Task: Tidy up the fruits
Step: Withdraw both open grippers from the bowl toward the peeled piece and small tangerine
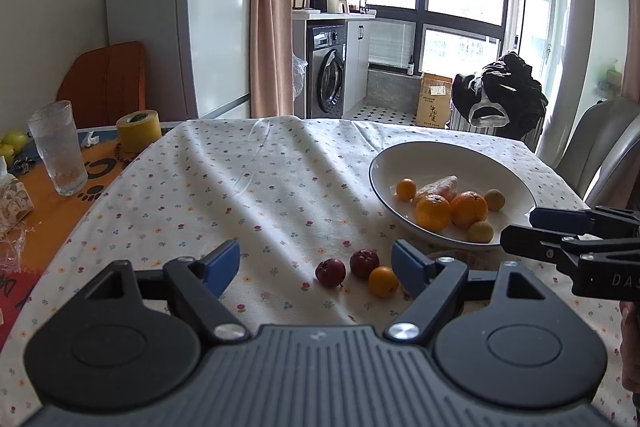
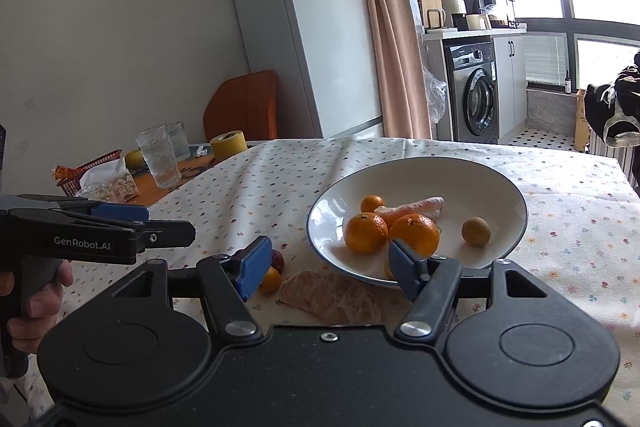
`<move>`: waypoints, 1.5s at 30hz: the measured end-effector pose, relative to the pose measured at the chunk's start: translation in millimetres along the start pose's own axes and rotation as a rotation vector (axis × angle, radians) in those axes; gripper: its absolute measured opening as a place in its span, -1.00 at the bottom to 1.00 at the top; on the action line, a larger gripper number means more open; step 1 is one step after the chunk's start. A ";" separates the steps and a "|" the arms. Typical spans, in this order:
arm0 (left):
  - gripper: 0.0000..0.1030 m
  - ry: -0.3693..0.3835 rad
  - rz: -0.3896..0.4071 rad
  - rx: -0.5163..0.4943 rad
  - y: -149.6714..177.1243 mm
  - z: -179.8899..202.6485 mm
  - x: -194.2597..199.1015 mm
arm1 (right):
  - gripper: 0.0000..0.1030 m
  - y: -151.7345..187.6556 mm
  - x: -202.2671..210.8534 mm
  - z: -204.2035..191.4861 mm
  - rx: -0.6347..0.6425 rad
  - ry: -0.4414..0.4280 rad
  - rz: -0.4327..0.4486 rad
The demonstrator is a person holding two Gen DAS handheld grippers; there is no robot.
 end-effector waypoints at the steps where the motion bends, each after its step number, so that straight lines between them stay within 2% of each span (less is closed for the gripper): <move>1: 0.58 -0.004 -0.003 -0.001 1.5 -0.5 0.2 | 0.29 0.7 0.5 -2.6 0.005 -0.006 -0.003; 6: 0.58 -0.001 -0.021 0.021 10.9 -6.5 -3.3 | 0.55 3.2 0.9 -11.9 0.031 -0.039 -0.018; 13: 0.58 0.008 -0.028 0.057 21.3 -15.1 -2.9 | 0.65 3.0 2.3 -11.3 -0.001 -0.058 -0.057; 16: 0.58 0.014 -0.029 0.071 23.6 -18.3 -0.4 | 0.78 3.3 9.0 -18.0 0.021 -0.056 -0.057; 21: 0.58 0.035 -0.026 0.067 27.9 -18.9 0.6 | 0.82 4.0 13.8 -24.2 0.009 -0.085 -0.073; 35: 0.58 0.068 -0.062 0.128 41.7 -34.2 -20.9 | 0.83 16.0 -22.7 -3.7 -0.016 0.017 -0.165; 45: 0.58 0.086 -0.084 0.158 44.6 -42.7 -34.5 | 0.84 17.9 -45.5 4.0 -0.009 0.046 -0.206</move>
Point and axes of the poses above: each gripper's, at about its wrist camera, not at the fingertips, and x roughly against the way its jaws point, z to its right, y to its underside, the point moved 7 cm from there along -x, roughly the way its jaws point, and after that the axes turned 10 degrees about -z, right-handed, at the moved point
